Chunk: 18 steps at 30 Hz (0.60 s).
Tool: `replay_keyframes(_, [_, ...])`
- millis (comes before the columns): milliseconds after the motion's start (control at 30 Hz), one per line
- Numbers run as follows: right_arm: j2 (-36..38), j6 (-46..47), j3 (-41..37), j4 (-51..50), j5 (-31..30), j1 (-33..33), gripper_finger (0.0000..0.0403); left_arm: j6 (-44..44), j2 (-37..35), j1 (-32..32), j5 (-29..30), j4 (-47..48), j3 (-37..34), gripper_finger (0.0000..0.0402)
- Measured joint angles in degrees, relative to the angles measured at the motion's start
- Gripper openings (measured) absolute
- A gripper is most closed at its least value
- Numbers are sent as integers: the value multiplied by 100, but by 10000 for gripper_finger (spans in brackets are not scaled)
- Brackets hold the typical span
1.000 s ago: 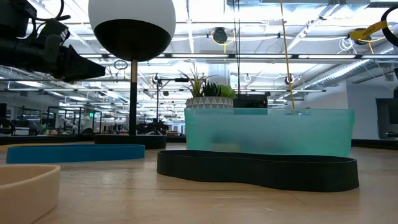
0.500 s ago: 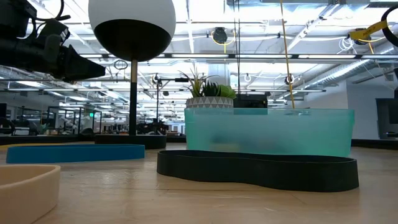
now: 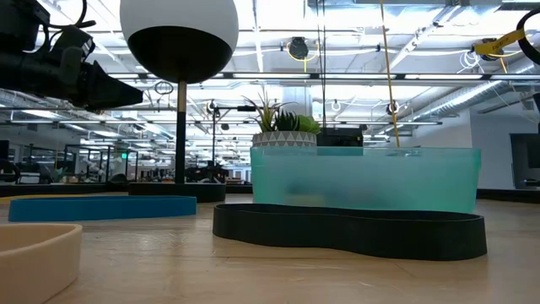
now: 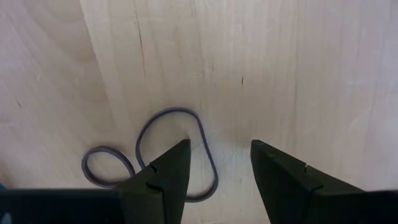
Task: Pick and place rubber bands into bin
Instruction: Put the violet rubber band into the blue bin
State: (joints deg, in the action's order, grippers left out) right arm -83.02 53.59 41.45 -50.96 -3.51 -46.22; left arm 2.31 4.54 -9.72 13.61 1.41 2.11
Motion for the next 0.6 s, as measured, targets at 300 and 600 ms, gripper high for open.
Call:
replay_keyframes(300, [0,-71,0,9,57,0,164,0,1,0,0,0,0,186])
replay_keyframes(600, [-2,-170,-9,47,567,178,164,-18,1,0,0,-4,0,186])
